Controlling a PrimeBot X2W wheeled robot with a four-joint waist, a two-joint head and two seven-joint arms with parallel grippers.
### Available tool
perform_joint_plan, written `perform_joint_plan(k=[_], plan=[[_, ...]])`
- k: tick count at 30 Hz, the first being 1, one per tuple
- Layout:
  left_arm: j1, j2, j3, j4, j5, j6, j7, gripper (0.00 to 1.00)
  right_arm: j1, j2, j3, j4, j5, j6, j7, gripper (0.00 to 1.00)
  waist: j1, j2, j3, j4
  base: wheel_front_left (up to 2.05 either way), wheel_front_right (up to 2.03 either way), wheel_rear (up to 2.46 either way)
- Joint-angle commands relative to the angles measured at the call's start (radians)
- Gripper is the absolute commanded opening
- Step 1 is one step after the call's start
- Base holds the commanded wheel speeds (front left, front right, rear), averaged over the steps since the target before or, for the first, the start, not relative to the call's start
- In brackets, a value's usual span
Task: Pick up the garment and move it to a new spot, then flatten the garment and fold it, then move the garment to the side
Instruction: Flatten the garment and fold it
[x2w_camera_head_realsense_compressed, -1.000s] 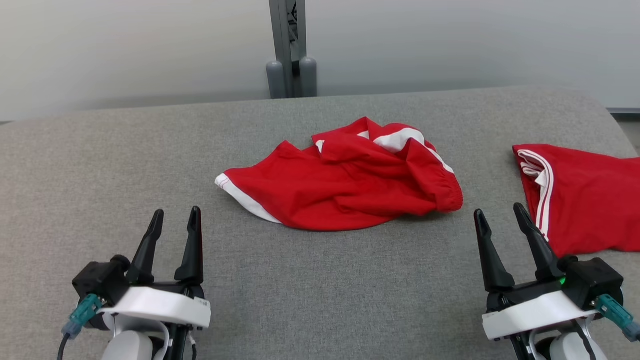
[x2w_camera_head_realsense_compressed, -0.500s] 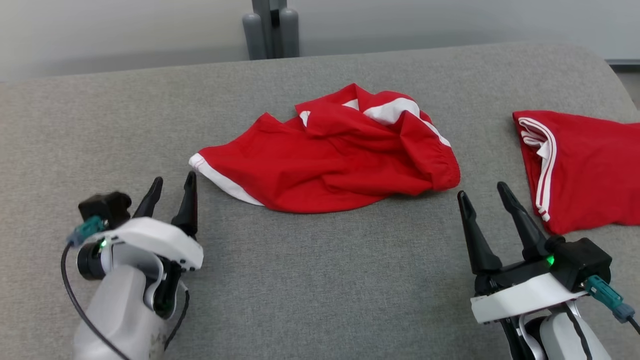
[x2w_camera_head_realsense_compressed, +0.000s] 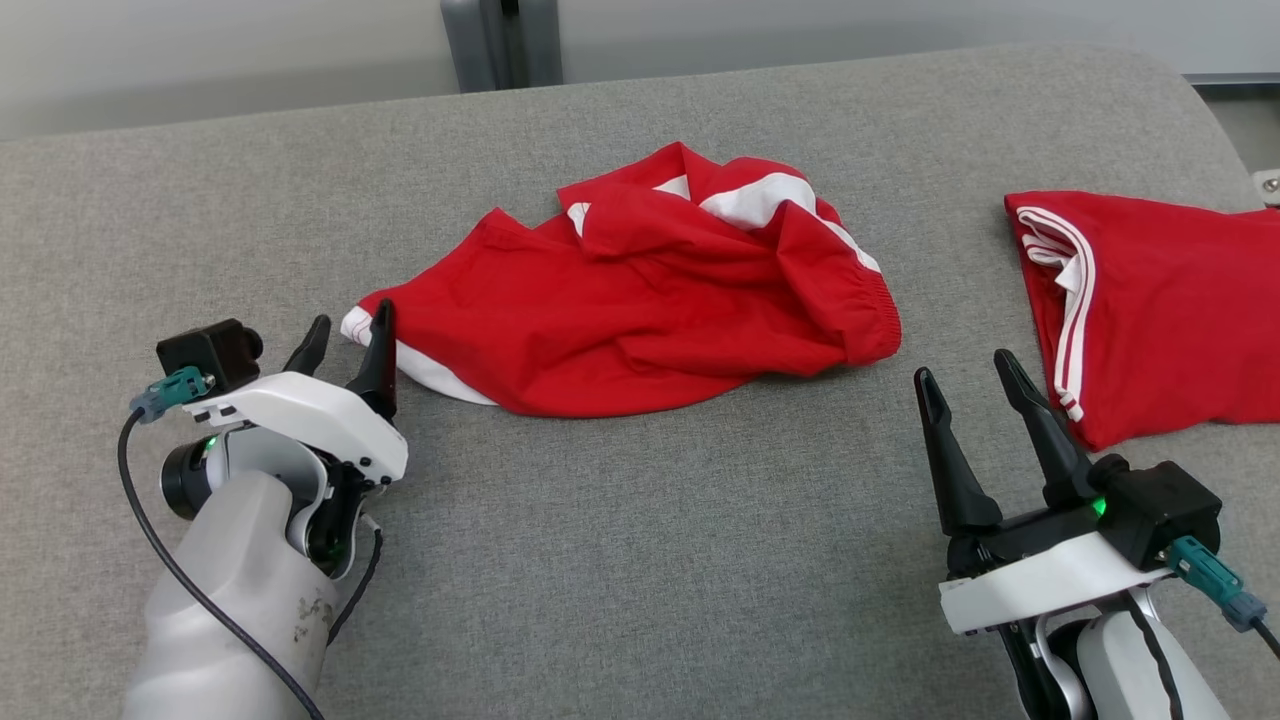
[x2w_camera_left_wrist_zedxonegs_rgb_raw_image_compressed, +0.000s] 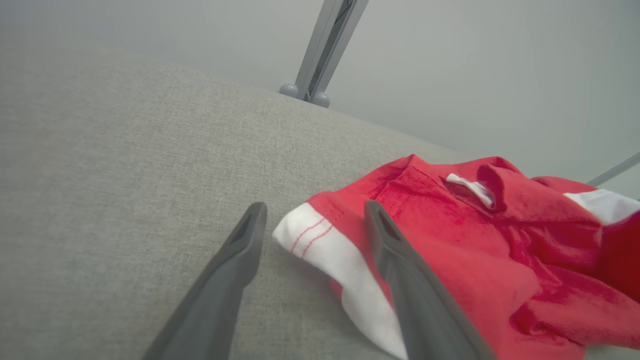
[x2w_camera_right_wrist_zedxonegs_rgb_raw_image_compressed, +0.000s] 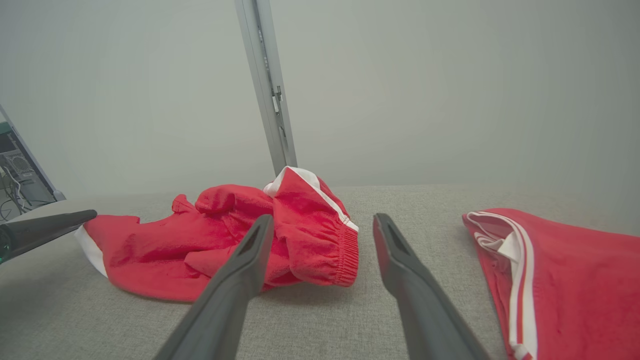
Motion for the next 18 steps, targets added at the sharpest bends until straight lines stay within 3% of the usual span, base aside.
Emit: perform_joint_plan(k=[1,9,18], plan=[[-0.02,0.01,0.003,0.024,-0.005,0.007,-0.009,1.0,-0.01,-0.007,0.001,0.002,-0.002,0.0,-0.003,1.0,0.0,0.0,-0.001,0.0,0.0,0.0,0.0],[-0.063,-0.004,0.014,0.122,-0.04,0.007,0.004,1.0,-0.015,-0.002,0.011,0.003,-0.005,0.0,-0.003,1.0,0.0,0.0,0.003,-0.003,0.0,0.0,0.0],[-0.057,-0.026,-0.014,0.112,-0.132,-0.005,0.075,1.0,-0.015,-0.005,0.011,0.012,-0.002,0.0,-0.003,1.0,0.0,0.0,0.0,-0.01,0.0,0.0,0.0]])
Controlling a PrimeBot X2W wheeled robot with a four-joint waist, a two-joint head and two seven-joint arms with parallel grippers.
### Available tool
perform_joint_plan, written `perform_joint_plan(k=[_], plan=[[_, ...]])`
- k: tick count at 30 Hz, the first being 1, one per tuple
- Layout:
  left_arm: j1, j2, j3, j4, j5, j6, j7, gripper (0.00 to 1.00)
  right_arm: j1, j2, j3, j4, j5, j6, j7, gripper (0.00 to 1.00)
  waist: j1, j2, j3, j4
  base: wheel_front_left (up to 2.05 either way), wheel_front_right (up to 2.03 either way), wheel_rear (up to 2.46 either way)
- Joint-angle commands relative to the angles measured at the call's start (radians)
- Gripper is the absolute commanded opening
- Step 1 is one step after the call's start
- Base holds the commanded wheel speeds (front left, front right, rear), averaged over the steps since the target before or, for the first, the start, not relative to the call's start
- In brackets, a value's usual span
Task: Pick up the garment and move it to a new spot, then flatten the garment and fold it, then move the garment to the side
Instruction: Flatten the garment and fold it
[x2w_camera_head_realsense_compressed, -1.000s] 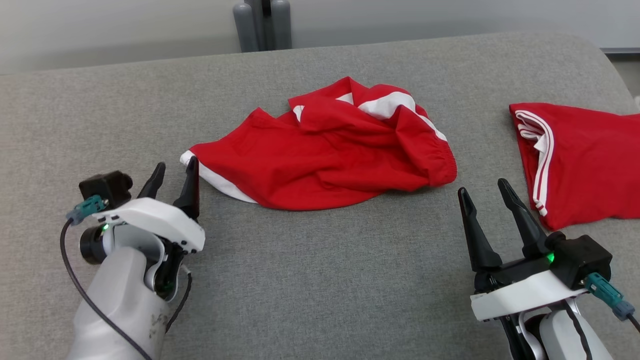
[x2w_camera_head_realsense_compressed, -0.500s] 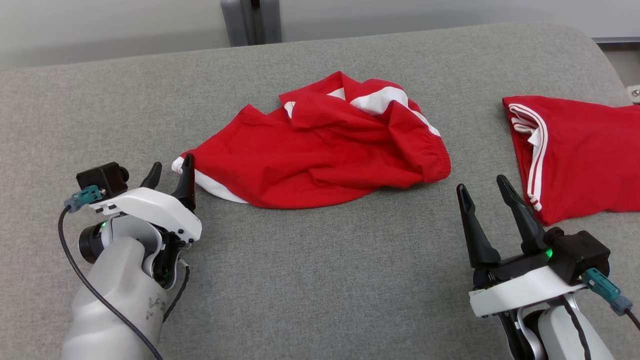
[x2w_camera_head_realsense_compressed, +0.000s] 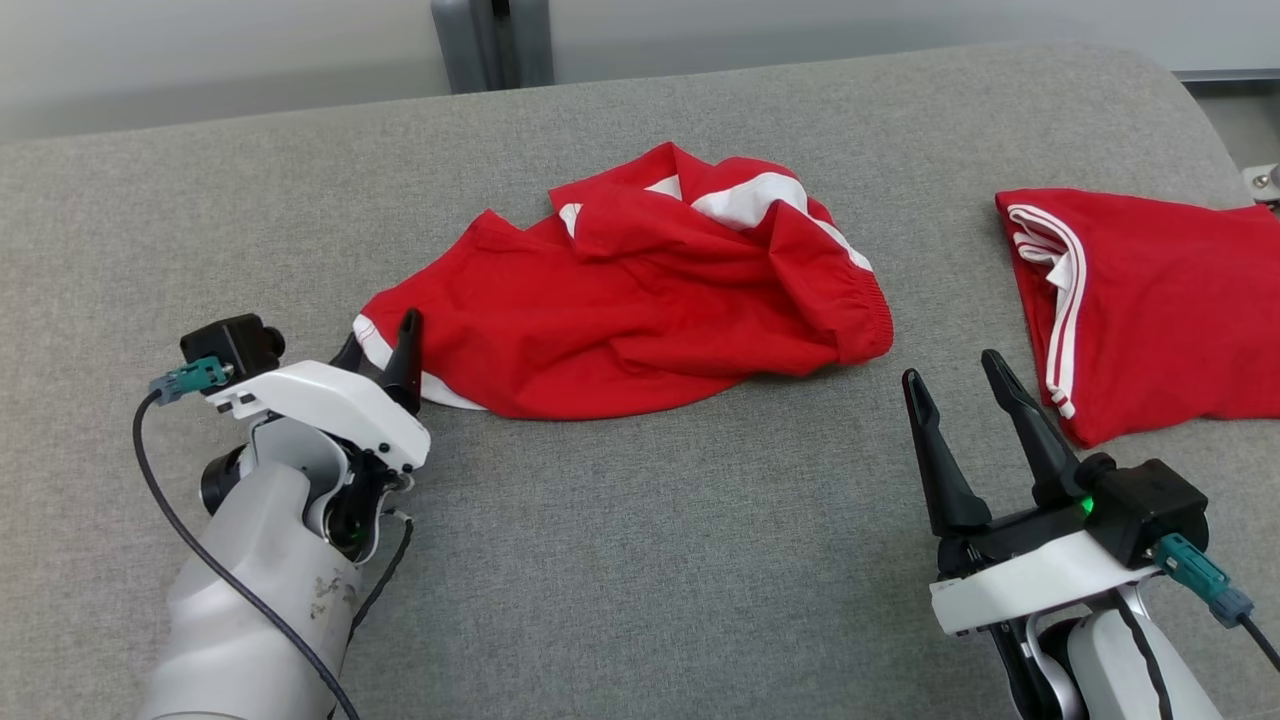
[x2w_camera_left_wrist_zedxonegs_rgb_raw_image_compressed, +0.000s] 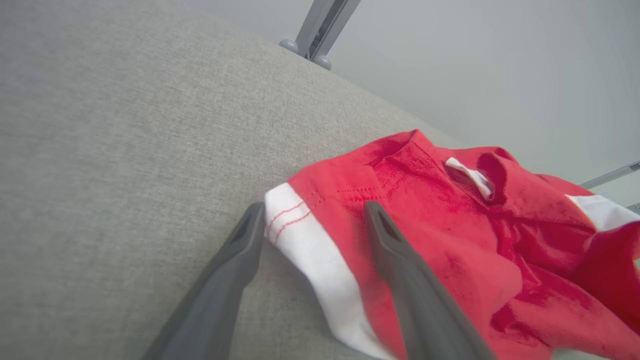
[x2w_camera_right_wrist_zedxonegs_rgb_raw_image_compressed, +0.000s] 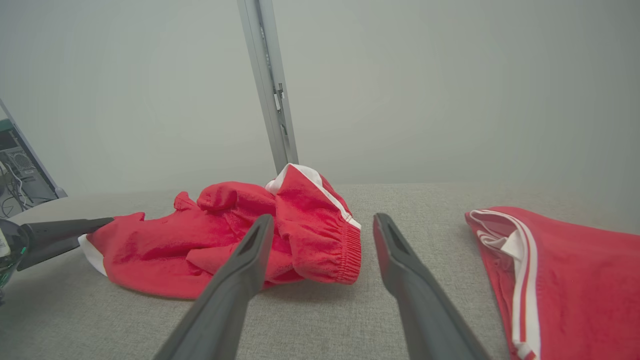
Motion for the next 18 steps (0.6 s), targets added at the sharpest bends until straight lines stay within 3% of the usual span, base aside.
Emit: perform_joint_plan(k=[1,2,3,4,5,18], plan=[[0.003,0.007,-0.006,-0.01,-0.008,-0.006,0.003,1.0,-0.006,-0.007,-0.004,0.0,0.0,0.0,-0.003,1.0,0.0,-0.0001,-0.001,0.0,0.0,0.0,0.0],[0.014,0.006,-0.023,-0.026,-0.024,-0.005,0.014,0.47,-0.005,-0.006,-0.002,0.002,0.0,0.0,-0.003,1.0,0.0,-0.0001,-0.005,0.0,0.0,0.0,0.0],[0.014,0.006,-0.023,-0.026,-0.024,-0.005,0.014,0.47,-0.005,-0.006,-0.002,0.002,0.0,0.0,-0.003,1.0,0.0,-0.0001,-0.005,0.0,0.0,0.0,0.0],[0.018,0.005,-0.029,-0.035,-0.034,-0.005,0.016,0.13,-0.004,-0.006,-0.002,0.003,0.001,0.0,-0.003,1.0,0.0,-0.0001,-0.007,0.0,0.0,0.0,0.0],[0.022,0.005,-0.035,-0.042,-0.04,-0.005,0.015,0.0,-0.003,-0.006,-0.001,0.005,0.0,0.0,-0.003,1.0,0.0,-0.0001,-0.011,0.001,0.0,0.0,0.0],[0.061,0.059,-0.045,-0.14,-0.136,-0.004,-0.102,0.0,0.031,0.0,0.011,0.022,-0.007,0.0,-0.003,1.0,0.0,-0.0001,-0.084,0.025,0.0,0.0,0.0]])
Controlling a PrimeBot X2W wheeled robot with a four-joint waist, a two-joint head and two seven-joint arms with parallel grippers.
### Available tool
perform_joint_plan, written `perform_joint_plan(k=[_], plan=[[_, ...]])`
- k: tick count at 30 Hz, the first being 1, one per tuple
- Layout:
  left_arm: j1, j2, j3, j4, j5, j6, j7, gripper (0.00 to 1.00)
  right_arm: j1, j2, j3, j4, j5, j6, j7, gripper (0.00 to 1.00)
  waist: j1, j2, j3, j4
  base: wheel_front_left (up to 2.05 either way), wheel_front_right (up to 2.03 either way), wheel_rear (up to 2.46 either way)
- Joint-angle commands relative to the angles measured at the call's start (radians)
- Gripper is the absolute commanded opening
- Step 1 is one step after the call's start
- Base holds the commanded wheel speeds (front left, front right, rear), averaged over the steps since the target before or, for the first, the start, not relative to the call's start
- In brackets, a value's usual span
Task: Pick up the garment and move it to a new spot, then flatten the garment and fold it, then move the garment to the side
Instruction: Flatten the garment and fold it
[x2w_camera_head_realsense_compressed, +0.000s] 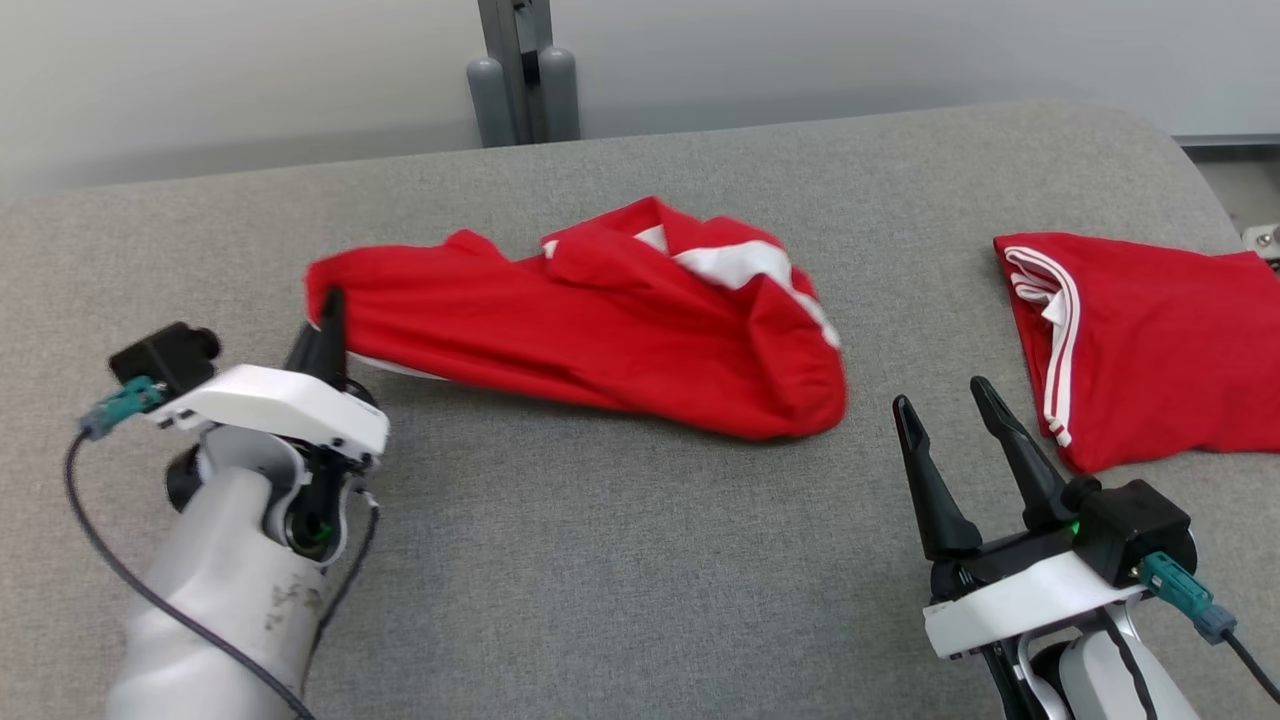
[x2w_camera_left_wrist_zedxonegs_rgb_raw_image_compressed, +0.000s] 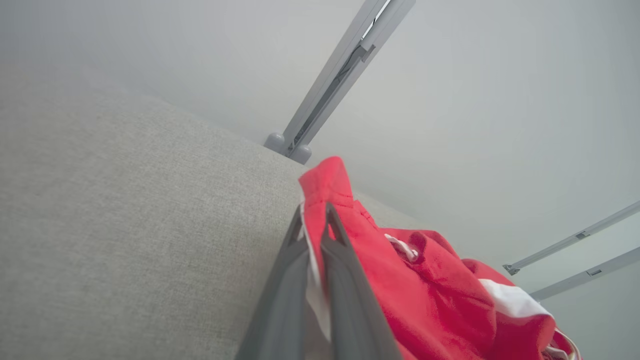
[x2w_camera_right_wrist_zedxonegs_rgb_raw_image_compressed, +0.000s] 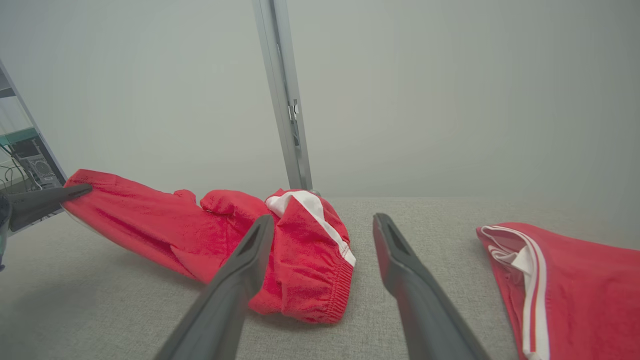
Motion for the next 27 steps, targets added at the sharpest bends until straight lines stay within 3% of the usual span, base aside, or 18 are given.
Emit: perform_joint_plan(k=[1,7,10,15,21,26,27], plan=[[0.0,0.02,0.01,-0.012,-0.01,-0.002,-0.014,0.0,0.012,-0.003,-0.001,0.006,-0.005,0.0,-0.003,1.0,0.0,-0.0001,-0.011,0.005,0.0,0.0,0.0],[-0.061,0.093,0.097,-0.131,-0.012,0.008,-0.062,0.0,0.017,0.0,-0.011,0.002,-0.005,0.0,-0.003,1.0,0.0,-0.0001,-0.037,0.018,0.0,0.0,0.0],[-0.098,0.123,0.155,-0.299,0.076,0.03,-0.065,0.0,0.022,0.003,-0.017,0.002,-0.006,0.0,-0.003,1.0,0.0,-0.0001,-0.044,0.021,0.0,0.0,0.0],[-0.042,0.027,0.16,-0.568,0.23,0.06,-0.063,0.0,0.028,0.008,-0.023,-0.001,-0.002,0.0,-0.003,1.0,0.0,-0.0001,-0.057,0.016,0.0,0.0,0.0],[0.018,-0.046,-0.05,-0.6,0.262,0.052,-0.015,0.0,0.017,0.013,-0.025,-0.005,0.008,0.0,-0.003,1.0,0.0,-0.0001,-0.061,-0.012,0.0,0.0,0.0],[0.065,-0.055,-0.291,-0.552,0.239,0.116,-0.003,0.0,-0.013,0.015,-0.05,-0.02,0.022,0.0,-0.003,1.0,0.0,-0.0001,-0.038,-0.055,0.0,0.0,0.0],[0.065,-0.055,-0.291,-0.552,0.239,0.116,-0.003,0.0,-0.013,0.015,-0.05,-0.02,0.022,0.0,-0.003,1.0,0.0,-0.0001,-0.038,-0.055,0.0,0.0,0.0]])
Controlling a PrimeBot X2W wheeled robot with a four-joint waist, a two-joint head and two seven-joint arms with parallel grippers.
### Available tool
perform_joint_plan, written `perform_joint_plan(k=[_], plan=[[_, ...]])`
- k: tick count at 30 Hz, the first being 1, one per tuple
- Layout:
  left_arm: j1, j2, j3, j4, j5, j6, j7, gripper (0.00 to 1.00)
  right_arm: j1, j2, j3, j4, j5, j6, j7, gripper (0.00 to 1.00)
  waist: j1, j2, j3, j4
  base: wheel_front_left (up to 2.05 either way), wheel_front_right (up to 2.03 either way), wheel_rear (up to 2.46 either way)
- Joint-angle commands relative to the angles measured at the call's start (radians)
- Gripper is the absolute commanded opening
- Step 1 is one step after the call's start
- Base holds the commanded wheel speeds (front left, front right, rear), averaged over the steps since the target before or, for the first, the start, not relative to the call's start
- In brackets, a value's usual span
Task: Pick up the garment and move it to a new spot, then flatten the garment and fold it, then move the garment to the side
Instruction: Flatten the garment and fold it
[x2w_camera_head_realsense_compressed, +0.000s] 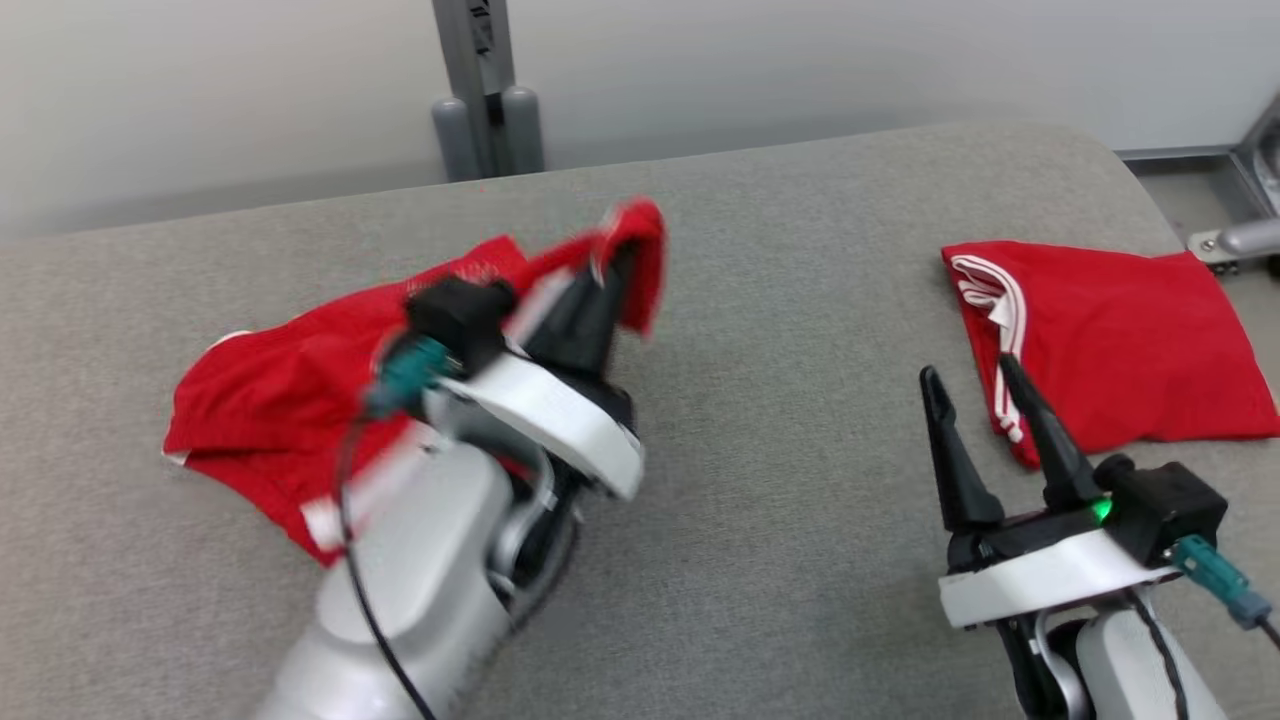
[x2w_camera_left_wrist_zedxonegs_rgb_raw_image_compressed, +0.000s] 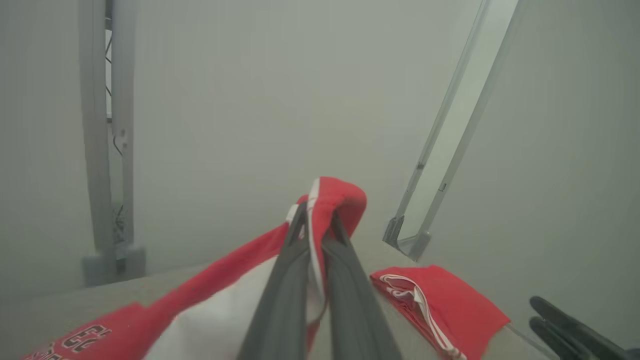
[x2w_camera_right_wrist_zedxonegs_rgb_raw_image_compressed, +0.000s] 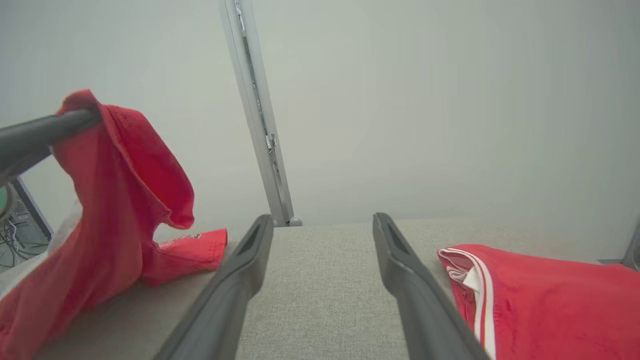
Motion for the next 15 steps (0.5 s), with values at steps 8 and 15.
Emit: perform_joint_plan(k=[8,15], plan=[[0.024,0.001,-0.352,0.021,-0.106,0.085,-0.029,0.0,-0.043,-0.003,-0.079,-0.022,0.038,0.0,-0.003,1.0,0.0,0.0,0.055,-0.072,0.0,0.0,0.0],[-0.033,0.001,-0.525,0.001,-0.186,0.117,-0.053,0.0,-0.054,-0.003,-0.092,-0.029,0.044,0.0,-0.003,1.0,0.0,0.0,0.063,-0.101,0.0,0.0,0.0]])
